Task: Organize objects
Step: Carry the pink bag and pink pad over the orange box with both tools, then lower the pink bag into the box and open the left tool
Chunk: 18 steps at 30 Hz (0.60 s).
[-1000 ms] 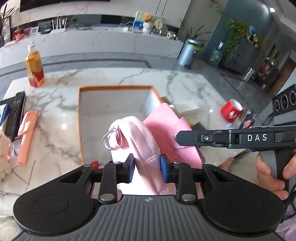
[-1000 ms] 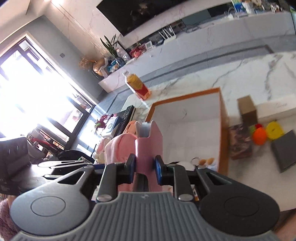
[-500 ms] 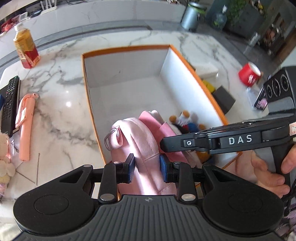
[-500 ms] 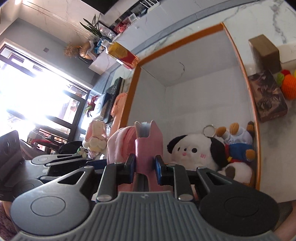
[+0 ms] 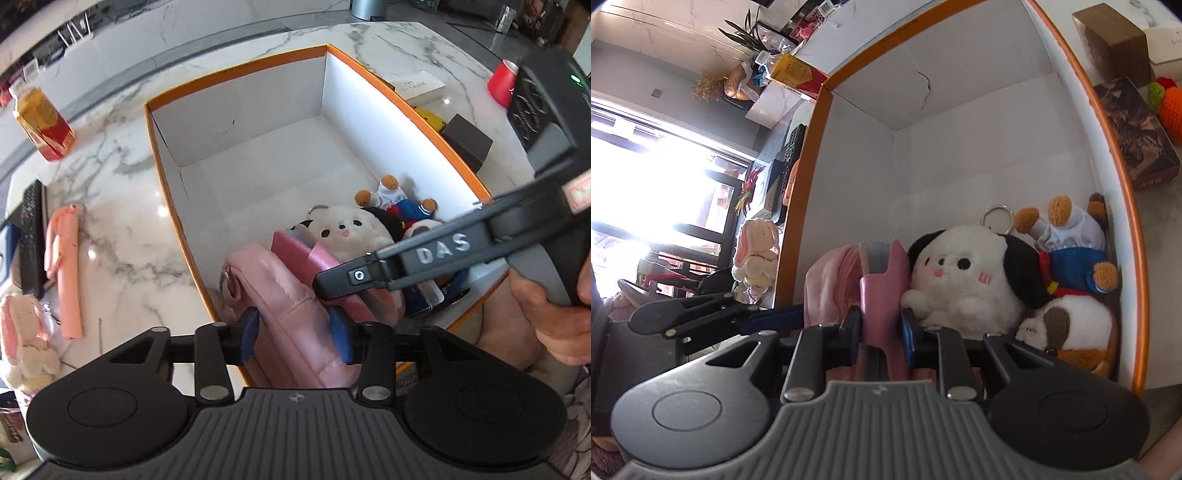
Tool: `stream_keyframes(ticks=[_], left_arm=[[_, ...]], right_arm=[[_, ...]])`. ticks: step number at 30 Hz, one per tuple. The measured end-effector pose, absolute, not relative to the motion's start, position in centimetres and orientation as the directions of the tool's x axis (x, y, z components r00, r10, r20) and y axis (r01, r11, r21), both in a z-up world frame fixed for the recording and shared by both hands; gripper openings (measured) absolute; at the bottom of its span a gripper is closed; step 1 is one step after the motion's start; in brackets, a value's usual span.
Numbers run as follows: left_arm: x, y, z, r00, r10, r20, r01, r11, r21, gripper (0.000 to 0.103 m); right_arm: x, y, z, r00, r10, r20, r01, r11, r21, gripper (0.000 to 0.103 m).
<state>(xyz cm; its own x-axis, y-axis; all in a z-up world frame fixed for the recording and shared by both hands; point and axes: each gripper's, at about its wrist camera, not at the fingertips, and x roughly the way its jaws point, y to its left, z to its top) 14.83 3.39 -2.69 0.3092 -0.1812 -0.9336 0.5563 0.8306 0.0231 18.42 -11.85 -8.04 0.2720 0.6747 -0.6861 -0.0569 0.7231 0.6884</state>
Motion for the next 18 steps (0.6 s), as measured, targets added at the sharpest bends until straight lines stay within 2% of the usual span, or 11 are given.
stream_keyframes(ticks=[3, 11, 18], left_arm=[[13.9, 3.3, -2.0, 0.348, -0.169, -0.922, 0.565, 0.823, 0.063, 0.058], [13.3, 4.3, 0.1, 0.402, -0.164, -0.901, 0.520, 0.851, 0.077, 0.070], [14.7, 6.4, -2.0, 0.318, -0.191, -0.928, 0.395, 0.917, -0.054, 0.070]], right_arm=[[18.3, -11.7, -8.2, 0.267, 0.672, -0.691, -0.057, 0.727, 0.685, 0.024], [18.0, -10.4, -8.9, 0.248, 0.647, -0.721, -0.090, 0.757, 0.648, 0.025], [17.5, -10.2, -8.5, 0.258, 0.634, -0.729, -0.126, 0.770, 0.625, 0.028]])
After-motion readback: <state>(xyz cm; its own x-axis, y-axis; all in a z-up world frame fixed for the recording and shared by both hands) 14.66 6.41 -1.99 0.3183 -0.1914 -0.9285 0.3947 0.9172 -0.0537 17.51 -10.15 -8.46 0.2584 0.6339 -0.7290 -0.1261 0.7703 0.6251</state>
